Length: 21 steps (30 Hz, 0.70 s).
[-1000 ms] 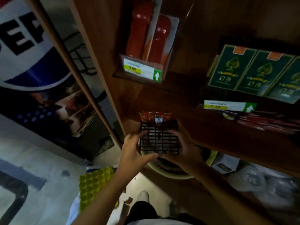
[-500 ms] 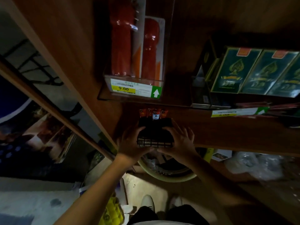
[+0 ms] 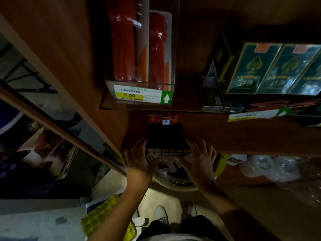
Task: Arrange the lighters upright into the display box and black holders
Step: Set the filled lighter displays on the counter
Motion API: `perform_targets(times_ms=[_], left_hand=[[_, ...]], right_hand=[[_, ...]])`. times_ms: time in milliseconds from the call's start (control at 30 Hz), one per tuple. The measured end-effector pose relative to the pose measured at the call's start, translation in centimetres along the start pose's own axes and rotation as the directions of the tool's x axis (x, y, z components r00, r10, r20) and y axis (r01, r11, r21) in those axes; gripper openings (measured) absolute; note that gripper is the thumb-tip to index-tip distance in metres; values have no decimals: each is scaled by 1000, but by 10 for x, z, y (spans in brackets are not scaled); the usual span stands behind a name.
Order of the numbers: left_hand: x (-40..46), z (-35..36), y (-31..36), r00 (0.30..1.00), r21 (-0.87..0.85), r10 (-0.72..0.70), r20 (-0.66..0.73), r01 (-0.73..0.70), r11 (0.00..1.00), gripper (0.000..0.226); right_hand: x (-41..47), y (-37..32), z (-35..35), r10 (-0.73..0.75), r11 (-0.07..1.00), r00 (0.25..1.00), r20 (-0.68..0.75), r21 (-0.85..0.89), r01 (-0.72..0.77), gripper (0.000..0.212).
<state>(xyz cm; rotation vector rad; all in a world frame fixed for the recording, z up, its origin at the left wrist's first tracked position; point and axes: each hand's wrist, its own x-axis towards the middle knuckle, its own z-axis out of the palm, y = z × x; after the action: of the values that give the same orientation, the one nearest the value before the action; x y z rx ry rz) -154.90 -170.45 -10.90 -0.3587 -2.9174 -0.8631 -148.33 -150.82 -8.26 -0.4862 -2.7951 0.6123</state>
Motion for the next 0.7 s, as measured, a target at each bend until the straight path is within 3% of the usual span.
perform_targets(times_ms=[200, 467, 633, 700], left_hand=[[-7, -2, 9, 996, 6, -68, -51, 69, 998, 79], [-1, -14, 18, 939, -348, -333, -90, 283, 894, 45], [-6, -22, 17, 952, -371, -298, -70, 253, 894, 63], [-15, -27, 13, 965, -340, -258, -41, 230, 912, 56]], right_hand=[[-2, -5, 3, 88, 995, 995, 46, -46, -86, 63], [17, -20, 3, 5, 998, 998, 63, -58, -1, 57], [27, -36, 4, -9, 999, 998, 63, -45, 12, 61], [32, -42, 5, 7, 1000, 997, 80, -28, -5, 60]])
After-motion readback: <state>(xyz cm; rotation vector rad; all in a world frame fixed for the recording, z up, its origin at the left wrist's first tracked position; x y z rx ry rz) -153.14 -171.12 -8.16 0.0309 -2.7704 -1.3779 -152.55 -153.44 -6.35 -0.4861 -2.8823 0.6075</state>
